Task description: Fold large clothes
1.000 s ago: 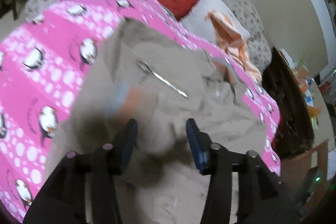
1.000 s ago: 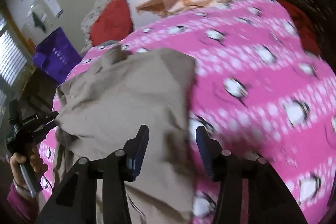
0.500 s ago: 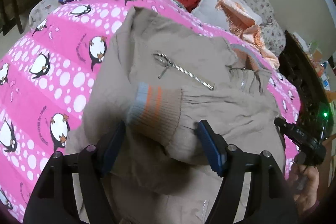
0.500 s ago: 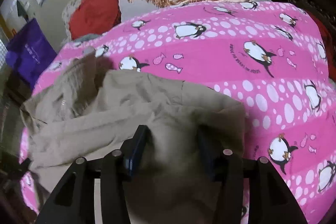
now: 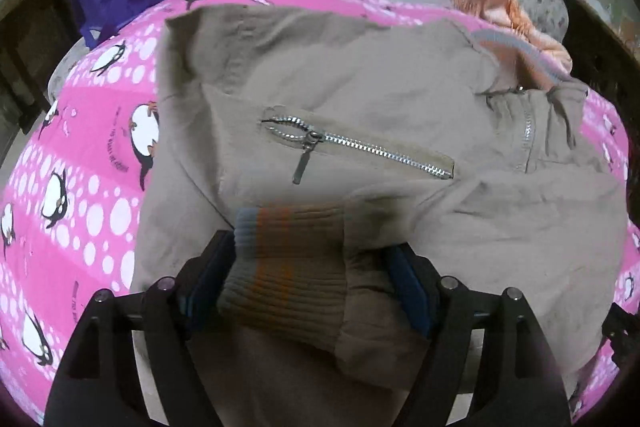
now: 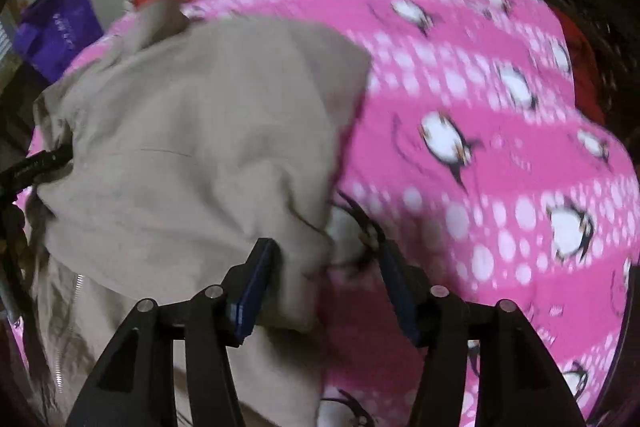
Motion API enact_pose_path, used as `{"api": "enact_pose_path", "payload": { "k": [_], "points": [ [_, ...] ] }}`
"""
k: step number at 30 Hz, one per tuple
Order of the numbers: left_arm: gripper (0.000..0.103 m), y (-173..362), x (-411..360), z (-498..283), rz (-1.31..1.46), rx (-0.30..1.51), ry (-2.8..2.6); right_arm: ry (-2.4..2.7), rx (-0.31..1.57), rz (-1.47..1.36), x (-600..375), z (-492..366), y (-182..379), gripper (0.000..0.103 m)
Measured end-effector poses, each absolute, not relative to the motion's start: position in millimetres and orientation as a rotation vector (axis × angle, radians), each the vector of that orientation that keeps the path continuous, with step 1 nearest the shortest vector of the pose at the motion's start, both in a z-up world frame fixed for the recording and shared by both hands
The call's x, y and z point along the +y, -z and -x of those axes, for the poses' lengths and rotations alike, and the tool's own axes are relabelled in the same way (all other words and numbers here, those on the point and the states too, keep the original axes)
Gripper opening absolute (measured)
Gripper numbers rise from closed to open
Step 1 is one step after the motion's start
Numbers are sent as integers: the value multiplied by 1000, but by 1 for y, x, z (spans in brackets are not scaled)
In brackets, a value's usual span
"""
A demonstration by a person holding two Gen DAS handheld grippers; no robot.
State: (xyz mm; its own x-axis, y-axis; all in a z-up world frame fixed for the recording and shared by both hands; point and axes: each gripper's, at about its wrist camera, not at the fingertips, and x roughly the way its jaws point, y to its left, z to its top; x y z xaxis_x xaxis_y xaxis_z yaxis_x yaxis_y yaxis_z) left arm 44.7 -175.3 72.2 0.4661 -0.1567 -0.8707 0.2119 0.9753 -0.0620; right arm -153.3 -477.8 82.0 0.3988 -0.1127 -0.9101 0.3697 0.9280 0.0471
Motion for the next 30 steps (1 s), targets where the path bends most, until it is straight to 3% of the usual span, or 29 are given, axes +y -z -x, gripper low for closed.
{"api": "enact_pose_path", "payload": {
  "k": [5,11,18,21,24,30],
  "points": [
    [76,-101,-155,-21,-14,1026,270,321,1034,-256,-478,176,-120,57],
    [76,-115,-133,15,25,1041,312,200,1058,-183,-440,179,-130,57],
    [76,-104,-119,35,4,1068,312,262,1086,-222,-437,179,-93,57],
    [76,-99,-105,44,22,1096,297,297,1221,-317,-454,180,-64,46],
    [76,-100,-87,56,47,1093,284,268,1150,-360,-454,202,-86,49],
    [76,-99,-61,75,55,1100,258,181,1114,-330,-442,241,-129,67]
  ]
}}
